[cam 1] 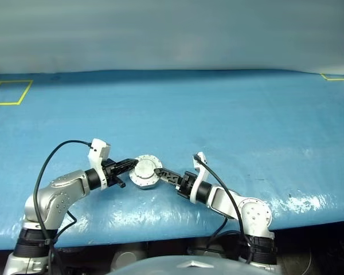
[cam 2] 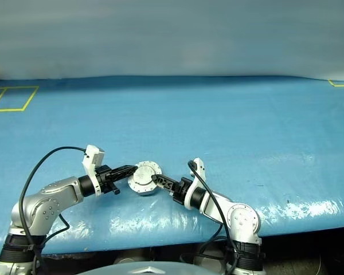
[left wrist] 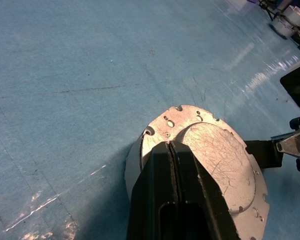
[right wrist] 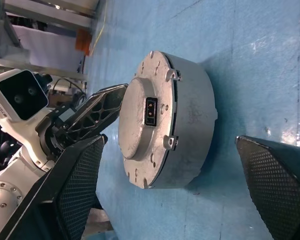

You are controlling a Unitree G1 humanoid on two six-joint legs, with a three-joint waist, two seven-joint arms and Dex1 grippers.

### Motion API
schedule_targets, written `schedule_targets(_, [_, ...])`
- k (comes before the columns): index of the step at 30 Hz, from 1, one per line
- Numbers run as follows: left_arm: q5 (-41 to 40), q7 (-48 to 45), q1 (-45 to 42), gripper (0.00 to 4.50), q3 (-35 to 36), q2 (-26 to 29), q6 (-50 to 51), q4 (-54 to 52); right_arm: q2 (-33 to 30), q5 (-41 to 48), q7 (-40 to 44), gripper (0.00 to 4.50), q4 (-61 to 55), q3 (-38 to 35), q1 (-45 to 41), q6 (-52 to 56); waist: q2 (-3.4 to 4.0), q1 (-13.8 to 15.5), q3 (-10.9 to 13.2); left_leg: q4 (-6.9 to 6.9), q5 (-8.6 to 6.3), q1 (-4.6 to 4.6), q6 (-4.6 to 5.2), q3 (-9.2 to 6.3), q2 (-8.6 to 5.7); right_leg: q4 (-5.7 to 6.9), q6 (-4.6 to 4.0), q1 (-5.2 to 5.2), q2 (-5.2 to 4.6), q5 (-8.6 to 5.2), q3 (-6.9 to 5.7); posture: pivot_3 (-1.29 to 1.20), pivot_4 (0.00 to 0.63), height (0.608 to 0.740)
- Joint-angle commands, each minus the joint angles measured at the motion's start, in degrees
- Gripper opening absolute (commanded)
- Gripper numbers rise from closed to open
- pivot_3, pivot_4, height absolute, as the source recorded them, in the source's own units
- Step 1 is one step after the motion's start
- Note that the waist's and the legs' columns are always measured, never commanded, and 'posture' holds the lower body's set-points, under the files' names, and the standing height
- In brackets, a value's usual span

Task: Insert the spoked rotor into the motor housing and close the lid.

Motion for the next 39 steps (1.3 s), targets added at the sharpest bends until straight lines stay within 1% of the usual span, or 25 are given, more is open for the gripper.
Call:
schedule_targets(1, [0.46,-0.24,0.83,0.0,-0.87,-0.2,0.86,0.21,7.19,2.62,-2.08,4.45,3.17,1.55,-0.21,-0.34,0.01,-0.01,-0.03,0.0,0.0,0.01,0.0,0.0,0.0,0.0,0.0,0.0,0.0,0.0,0.0,0.0,0.15,0.74])
schedule_targets(5, [0.54,-0.32,0.99,0.0,-0.69,-0.16,0.92,0.15,6.32,4.9,-3.12,4.45,4.97,2.6,-0.22,-1.49,0.02,-0.15,-0.06,0.0,0.0,0.02,0.0,0.0,0.01,0.0,0.0,0.02,0.0,0.0,0.0,0.0,0.15,0.74])
schedule_targets(8, [0.63,-0.27,1.05,0.0,-0.59,-0.17,0.87,0.2,6.27,6.39,-3.83,3.9,6.43,2.78,-0.21,-2.6,0.04,-0.19,-0.08,-0.01,0.0,0.02,0.0,0.0,0.02,0.0,0.0,0.02,0.01,0.0,0.0,0.0,0.15,0.74])
schedule_targets(12, [0.65,-0.12,1.24,0.0,-0.52,-0.28,0.89,0.03,5.99,8.24,-4.51,2.64,7.65,3.2,-0.08,-3.47,0.05,-0.21,-0.07,-0.02,0.0,0.02,0.01,0.01,0.01,-0.01,0.0,0.01,0.01,-0.01,0.01,0.0,0.15,0.74])
schedule_targets(13, [0.67,-0.04,1.29,0.0,-0.51,-0.32,0.9,0.0,5.81,8.68,-4.71,2.26,7.81,3.38,-0.02,-3.58,0.06,-0.23,-0.07,-0.03,0.0,0.01,0.01,0.01,0.01,-0.01,0.0,0.0,0.01,-0.01,0.01,0.0,0.15,0.74])
schedule_targets(17, [0.8,0.07,1.39,0.0,-0.31,-0.64,1.1,-0.14,4.83,10.26,-5.47,1.25,8.27,3.91,0.05,-3.82,0.09,-0.39,-0.08,-0.04,0.0,-0.02,0.01,0.02,0.04,0.0,-0.01,-0.05,0.02,-0.01,0.01,0.0,0.15,0.74])
schedule_targets(18, [0.89,0.08,1.39,0.0,-0.3,-0.74,1.09,-0.1,4.5,10.66,-5.68,1.2,8.3,4.05,0.04,-3.68,0.09,-0.39,-0.08,-0.04,0.0,-0.01,0.01,0.02,0.04,0.0,-0.01,-0.03,0.02,-0.01,0.01,0.0,0.15,0.74])
schedule_targets(24, [1.22,-0.06,1.25,0.0,-0.29,-1.09,0.83,0.1,2.64,11.83,-6.57,1.2,7.99,4.74,0.23,-2.11,0.1,-0.39,-0.08,-0.05,0.0,-0.03,0.01,0.03,0.04,-0.01,-0.01,-0.05,0.03,-0.01,0.01,0.0,0.15,0.74])
schedule_targets(27, [0.59,0.15,1.3,0.0,1.37,-2.18,-0.62,-0.55,1.9,12.7,-6.94,1.2,7.37,4.5,0.54,-1.69,0.1,-0.39,-0.07,-0.05,0.0,-0.03,0.01,0.03,0.04,-0.02,-0.01,-0.05,0.02,-0.01,0.01,0.0,0.15,0.74])
schedule_targets(29, [-1.96,0.96,1.52,0.0,4.61,-4.07,-1.21,-2.02,1.84,13.71,-7.41,1.2,6.53,3.9,0.87,-2.24,0.11,-0.38,-0.06,-0.05,-0.01,-0.06,0.01,0.02,0.04,-0.03,-0.01,-0.08,0.02,-0.01,0.01,0.0,0.15,0.74])
schedule_targets(32, [-8.55,4.61,2.44,0.0,11.36,-8.25,-0.48,-5.17,2.34,15.44,-8.59,1.2,5.0,2.49,1.32,-4.28,0.05,-0.36,-0.03,-0.04,-0.01,-0.2,0.02,0.0,0.04,-0.07,0.0,-0.16,0.01,0.0,0.0,0.0,0.15,0.74])
schedule_targets(37, [-14.52,9.46,7.29,0.0,16.13,-10.79,1.47,-8.32,3.38,18.25,-11.23,1.2,3.38,0.72,1.49,-8.42,0.07,-0.4,0.0,-0.11,-0.03,-0.22,0.04,-0.01,0.09,-0.08,0.0,-0.23,0.01,0.0,0.0,0.0,0.15,0.74])
schedule_targets(38, [-16.21,10.75,8.44,0.37,16.84,-11.66,1.87,-8.9,3.33,18.85,-11.72,1.2,3.14,0.67,1.34,-9.09,0.07,-0.38,0.01,-0.11,-0.03,-0.22,0.04,0.0,0.08,-0.08,-0.01,-0.23,0.0,-0.01,0.01,0.0,0.15,0.74])
schedule_targets(39, [-17.47,11.91,9.29,0.58,17.3,-12.36,2.07,-9.39,3.23,19.42,-12.08,1.2,2.96,0.7,1.17,-9.62,0.05,-0.29,0.02,-0.1,-0.04,-0.23,0.05,0.0,0.07,-0.11,-0.02,-0.22,-0.01,-0.01,0.01,0.0,0.15,0.74])
